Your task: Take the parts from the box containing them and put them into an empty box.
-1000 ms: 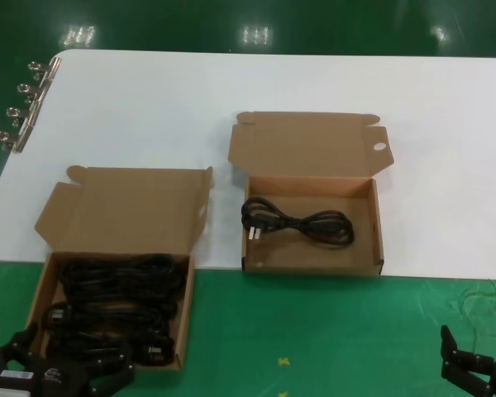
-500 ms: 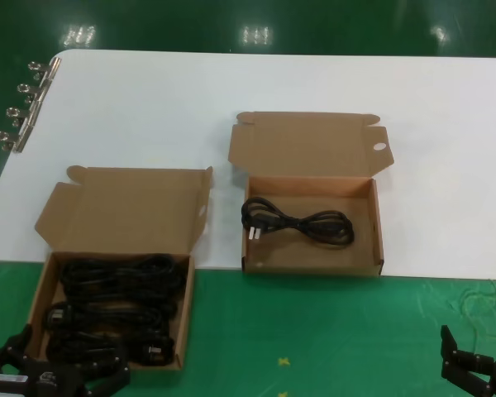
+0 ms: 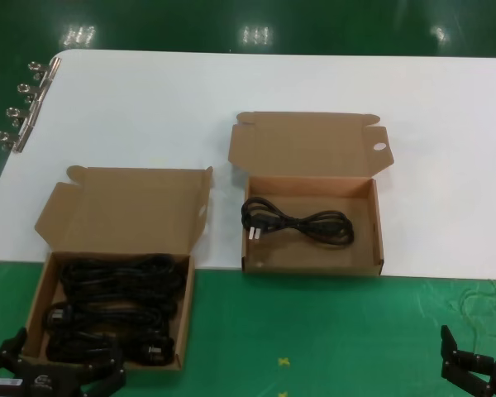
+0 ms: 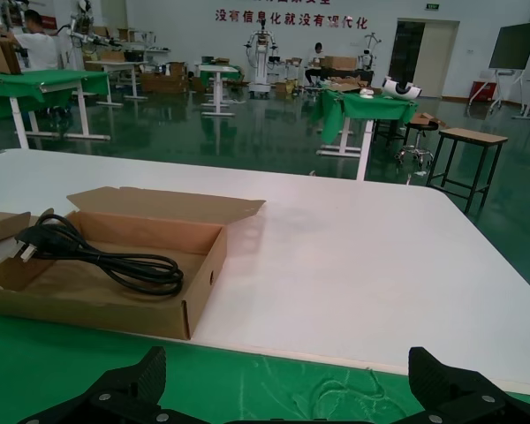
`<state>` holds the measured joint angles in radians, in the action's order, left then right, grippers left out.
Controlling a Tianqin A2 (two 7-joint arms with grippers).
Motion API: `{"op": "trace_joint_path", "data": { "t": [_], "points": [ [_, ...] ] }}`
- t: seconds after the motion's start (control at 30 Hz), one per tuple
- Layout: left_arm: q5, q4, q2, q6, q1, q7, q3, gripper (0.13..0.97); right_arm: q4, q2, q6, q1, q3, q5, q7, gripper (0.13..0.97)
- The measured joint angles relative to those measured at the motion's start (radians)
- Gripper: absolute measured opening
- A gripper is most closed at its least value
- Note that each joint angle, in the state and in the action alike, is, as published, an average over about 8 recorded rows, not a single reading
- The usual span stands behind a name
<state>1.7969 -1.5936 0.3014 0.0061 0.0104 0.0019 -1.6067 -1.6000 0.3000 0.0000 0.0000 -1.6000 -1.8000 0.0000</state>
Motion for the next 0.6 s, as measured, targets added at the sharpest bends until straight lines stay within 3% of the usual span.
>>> {"op": "trace_joint_path", "data": {
  "t": [0.6],
  "points": [
    [0.002,-0.005,-0.001,-0.005,-0.008,-0.002,0.005,0.966,0.0,0.0,0.0,0.0,0.0,0.0,0.0,0.966]
  ]
}}
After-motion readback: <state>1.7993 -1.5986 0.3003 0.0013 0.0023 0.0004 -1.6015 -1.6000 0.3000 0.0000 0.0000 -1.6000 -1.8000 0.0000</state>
